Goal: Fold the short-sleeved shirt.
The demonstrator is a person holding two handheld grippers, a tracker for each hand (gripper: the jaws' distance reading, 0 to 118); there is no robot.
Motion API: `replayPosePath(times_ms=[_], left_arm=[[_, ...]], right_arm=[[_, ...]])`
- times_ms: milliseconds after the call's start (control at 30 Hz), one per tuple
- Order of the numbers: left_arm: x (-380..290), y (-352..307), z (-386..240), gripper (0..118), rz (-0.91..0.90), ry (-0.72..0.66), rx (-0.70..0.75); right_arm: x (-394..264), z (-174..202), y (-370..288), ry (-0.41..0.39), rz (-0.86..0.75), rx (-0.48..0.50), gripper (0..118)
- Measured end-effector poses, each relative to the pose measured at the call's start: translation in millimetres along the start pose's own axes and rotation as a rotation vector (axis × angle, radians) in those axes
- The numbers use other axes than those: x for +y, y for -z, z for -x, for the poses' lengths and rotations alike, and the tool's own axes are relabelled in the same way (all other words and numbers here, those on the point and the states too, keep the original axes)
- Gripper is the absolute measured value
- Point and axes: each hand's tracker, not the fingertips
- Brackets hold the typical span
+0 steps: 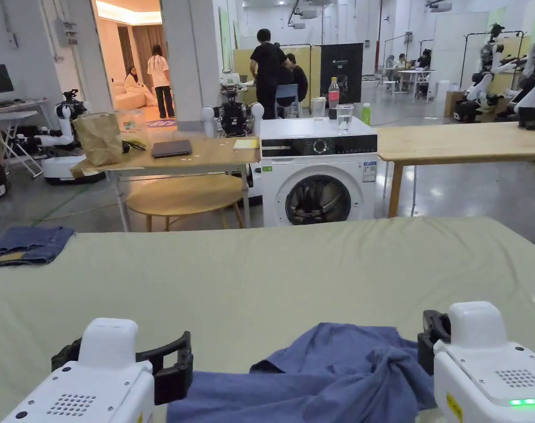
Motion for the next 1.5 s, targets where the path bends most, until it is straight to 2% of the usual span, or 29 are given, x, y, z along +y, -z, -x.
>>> replayPosePath(times_ms=[33,67,133,167,200,333,400,500,600,633,667,700,733,867,900,933,1000,1033,1067,1100,1167,1200,1233,1300,1333,1367,1400,1500], left_arm=[[-2.0,-3.6,7.8,23,0.012,-0.007,0.002],[-3.0,-3.6,12.7,0,0.034,0.002,0.016],[-9.8,7.9,21.2,0,0.119,0.020,0.091],[-9.4,16.3,27.7,0,0.131,0.001,0.012],[-10.4,26.0,32.2,0,0.178,-0.031,-0.008],[-27.3,91.7,47.3,0,0.340,-0.056,-0.012],[-38.4,133.4,48.1,0,0.529,-0.087,-0.060],[-57.3,195.3,50.1,0,0.671,-0.144,-0.123],[-67.6,243.2,46.6,0,0.702,-0.145,-0.147],[-68.7,255.8,44.0,34,0.721,-0.122,-0.133],[-76.3,277.3,45.6,80,0.746,-0.097,-0.123],[-82.3,293.7,43.5,114,0.779,-0.077,-0.125],[-87.2,305.2,42.7,116,0.783,-0.075,-0.129],[-114.0,359.3,54.1,112,0.845,-0.110,-0.107],[-119.5,367.3,54.9,110,0.856,-0.103,-0.097],[-116.9,348.0,38.4,100,0.868,-0.089,-0.088],[-126.9,351.6,34.3,67,0.928,-0.048,-0.092],[-130.2,349.6,31.4,57,0.950,-0.034,-0.102],[-123.2,333.8,21.8,36,0.921,-0.043,-0.094],[-117.0,327.8,19.1,6,0.891,-0.034,-0.099],[-108.9,319.0,14.0,2,0.869,-0.031,-0.145],[-95.4,300.6,1.2,2,0.831,-0.031,-0.133],[-90.0,294.3,-1.4,2,0.807,-0.015,-0.128],[-79.1,281.7,-5.2,2,0.793,-0.016,-0.141],[-70.0,277.5,-7.9,2,0.785,-0.016,-0.142],[-65.9,272.2,-10.0,2,0.767,-0.011,-0.136],[-63.1,268.3,-11.5,2,0.761,-0.007,-0.132],[-57.2,267.8,-12.7,2,0.751,0.002,-0.119]], right_arm=[[-1.5,2.7,-0.9,0.003,0.002,0.000,0],[-2.8,4.1,-0.9,0.005,0.005,0.001,0],[-4.5,7.2,-2.6,0.006,0.016,0.002,0],[-5.3,8.2,-2.5,0.000,0.023,0.001,0],[-6.7,9.4,-2.7,-0.008,0.029,-0.003,0],[-11.3,6.2,3.5,-0.027,0.055,-0.008,0],[-14.1,2.4,8.9,-0.031,0.067,-0.014,0],[-19.7,-5.6,19.2,-0.023,0.090,-0.024,0],[-27.3,-15.7,29.5,-0.031,0.115,-0.043,0],[-29.7,-19.7,33.3,-0.033,0.126,-0.051,0],[-32.2,-23.7,36.7,-0.034,0.134,-0.060,0],[-34.9,-28.3,40.1,-0.035,0.144,-0.070,0],[-37.3,-32.8,43.0,-0.033,0.153,-0.077,0],[-46.7,-53.0,56.9,-0.035,0.189,-0.111,0],[-49.0,-58.8,60.8,-0.035,0.200,-0.120,0],[-51.7,-65.3,65.1,-0.037,0.213,-0.132,0],[-59.2,-80.3,75.7,-0.040,0.257,-0.164,0],[-64.5,-88.7,82.8,-0.043,0.278,-0.178,0],[-70.6,-96.5,90.4,-0.048,0.298,-0.187,0],[-77.2,-104.1,99.8,-0.058,0.343,-0.189,0],[-91.7,-115.8,122.8,-0.076,0.422,-0.170,0],[-99.1,-119.7,133.8,-0.083,0.444,-0.157,8],[-105.7,-122.7,145.3,-0.079,0.466,-0.128,8],[-114.4,-127.0,168.2,-0.041,0.526,-0.034,18],[-119.2,-128.2,180.1,-0.029,0.552,-0.013,58],[-124.7,-128.1,192.7,-0.035,0.573,-0.009,90],[-129.1,-127.5,201.4,-0.056,0.561,-0.012,111],[-136.2,-123.1,226.4,-0.142,0.598,-0.015,115]])
